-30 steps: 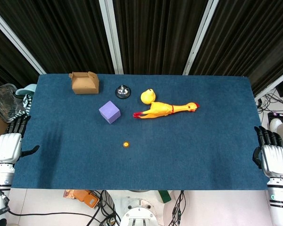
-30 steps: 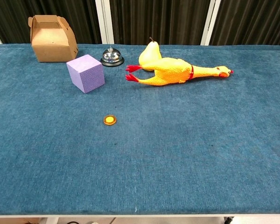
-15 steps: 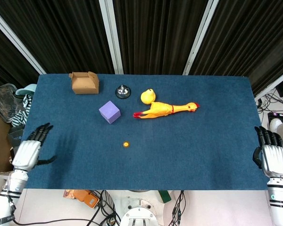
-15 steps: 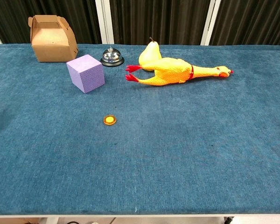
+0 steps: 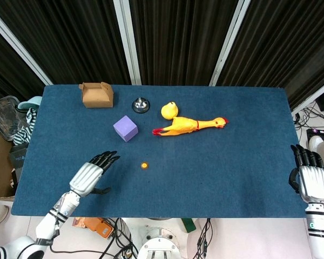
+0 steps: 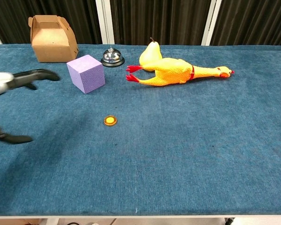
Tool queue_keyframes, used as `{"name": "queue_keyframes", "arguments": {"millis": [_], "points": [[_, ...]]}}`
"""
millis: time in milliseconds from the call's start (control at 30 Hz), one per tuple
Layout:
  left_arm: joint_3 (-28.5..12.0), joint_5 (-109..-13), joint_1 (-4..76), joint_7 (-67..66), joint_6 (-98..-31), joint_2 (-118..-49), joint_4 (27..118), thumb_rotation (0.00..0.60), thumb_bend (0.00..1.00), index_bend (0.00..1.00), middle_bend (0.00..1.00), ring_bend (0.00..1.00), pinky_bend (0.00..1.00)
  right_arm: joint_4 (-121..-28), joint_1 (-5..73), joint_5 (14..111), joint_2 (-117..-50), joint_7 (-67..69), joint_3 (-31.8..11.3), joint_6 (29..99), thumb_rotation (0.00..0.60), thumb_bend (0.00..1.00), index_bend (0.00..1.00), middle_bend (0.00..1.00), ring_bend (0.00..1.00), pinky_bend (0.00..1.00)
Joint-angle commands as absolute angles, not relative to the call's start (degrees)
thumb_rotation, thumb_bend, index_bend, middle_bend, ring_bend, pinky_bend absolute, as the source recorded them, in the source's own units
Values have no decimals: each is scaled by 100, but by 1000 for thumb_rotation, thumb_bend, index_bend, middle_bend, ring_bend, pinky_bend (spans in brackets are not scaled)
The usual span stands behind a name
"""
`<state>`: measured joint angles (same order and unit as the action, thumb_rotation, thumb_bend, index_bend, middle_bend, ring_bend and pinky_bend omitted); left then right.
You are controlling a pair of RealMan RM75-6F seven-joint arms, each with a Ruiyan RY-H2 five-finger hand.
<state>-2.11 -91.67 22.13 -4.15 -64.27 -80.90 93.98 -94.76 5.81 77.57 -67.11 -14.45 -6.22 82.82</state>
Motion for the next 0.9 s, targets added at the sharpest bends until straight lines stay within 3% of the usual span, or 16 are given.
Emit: {"name": "queue_keyframes", "arguments": {"millis": [33, 267, 900], "points": [[-400, -8928, 2481, -556, -6119, -8299, 9397, 600, 142, 117, 0, 0, 153, -9473, 580, 7751, -6709, -1444, -626, 8283, 600, 923, 146, 145, 172, 159], [-577, -8499, 2906, -602, -5618, -8750, 9083, 600, 146, 186, 0, 0, 153, -9473, 585, 7751, -6708, -1444, -623, 8274, 600, 923, 146, 145, 171, 159], [-760, -8247, 3707, -471, -5160, -9478, 8158, 600, 171, 289, 0, 0, 153, -9453, 607, 7687, -6715, -1439, -644, 8232, 600, 922, 146, 145, 172, 159]]}}
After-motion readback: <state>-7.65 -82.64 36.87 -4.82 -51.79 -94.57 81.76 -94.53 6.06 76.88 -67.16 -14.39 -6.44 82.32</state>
